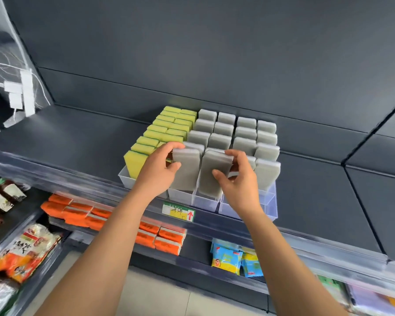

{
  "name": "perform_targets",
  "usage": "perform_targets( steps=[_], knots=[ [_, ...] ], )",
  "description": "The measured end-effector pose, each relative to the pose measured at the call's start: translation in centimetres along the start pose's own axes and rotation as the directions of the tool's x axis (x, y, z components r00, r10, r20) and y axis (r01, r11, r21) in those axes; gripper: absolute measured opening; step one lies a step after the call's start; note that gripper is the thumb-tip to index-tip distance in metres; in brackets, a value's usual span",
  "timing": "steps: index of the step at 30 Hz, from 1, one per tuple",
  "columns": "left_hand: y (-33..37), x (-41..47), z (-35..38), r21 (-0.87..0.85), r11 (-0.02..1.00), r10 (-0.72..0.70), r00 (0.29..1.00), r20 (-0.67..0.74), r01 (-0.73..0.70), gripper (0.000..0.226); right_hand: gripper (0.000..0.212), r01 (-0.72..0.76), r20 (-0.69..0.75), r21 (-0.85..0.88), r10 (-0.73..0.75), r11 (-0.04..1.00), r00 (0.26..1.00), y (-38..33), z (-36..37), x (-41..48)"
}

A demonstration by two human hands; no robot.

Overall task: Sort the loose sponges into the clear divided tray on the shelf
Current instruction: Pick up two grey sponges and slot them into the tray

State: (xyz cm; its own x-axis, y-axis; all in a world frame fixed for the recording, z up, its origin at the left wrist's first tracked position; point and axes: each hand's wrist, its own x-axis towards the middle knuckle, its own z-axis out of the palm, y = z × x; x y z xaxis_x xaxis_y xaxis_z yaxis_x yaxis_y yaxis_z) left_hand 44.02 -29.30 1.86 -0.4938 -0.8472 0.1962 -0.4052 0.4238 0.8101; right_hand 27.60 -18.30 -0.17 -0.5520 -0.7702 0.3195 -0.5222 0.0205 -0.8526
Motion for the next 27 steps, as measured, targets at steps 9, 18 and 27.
perform_targets(
  steps=[9,18,27],
  knots=[
    [-1.7,0.7,-0.1,0.064,0.994,0.078,0.989,0.128,-0.087,0.042,0.045,-0.043,-0.034,-0.112,0.039,0.993,0.999,0.0,1.7,-1.2],
    [-2.8,0.4,0.0,0.221,0.944,0.211,0.963,0.165,-0.245,0.041,0.042,-0.051,-0.035,-0.360,0.041,0.932,0.999,1.1,3.1,-3.1],
    [-2.6,-0.2,0.5,0.467,0.788,0.358,0.916,0.182,-0.401,0.040,0.044,-0.006,-0.040,-0.493,-0.016,0.870,0.999,0.8,3.5,-3.6]
  ],
)
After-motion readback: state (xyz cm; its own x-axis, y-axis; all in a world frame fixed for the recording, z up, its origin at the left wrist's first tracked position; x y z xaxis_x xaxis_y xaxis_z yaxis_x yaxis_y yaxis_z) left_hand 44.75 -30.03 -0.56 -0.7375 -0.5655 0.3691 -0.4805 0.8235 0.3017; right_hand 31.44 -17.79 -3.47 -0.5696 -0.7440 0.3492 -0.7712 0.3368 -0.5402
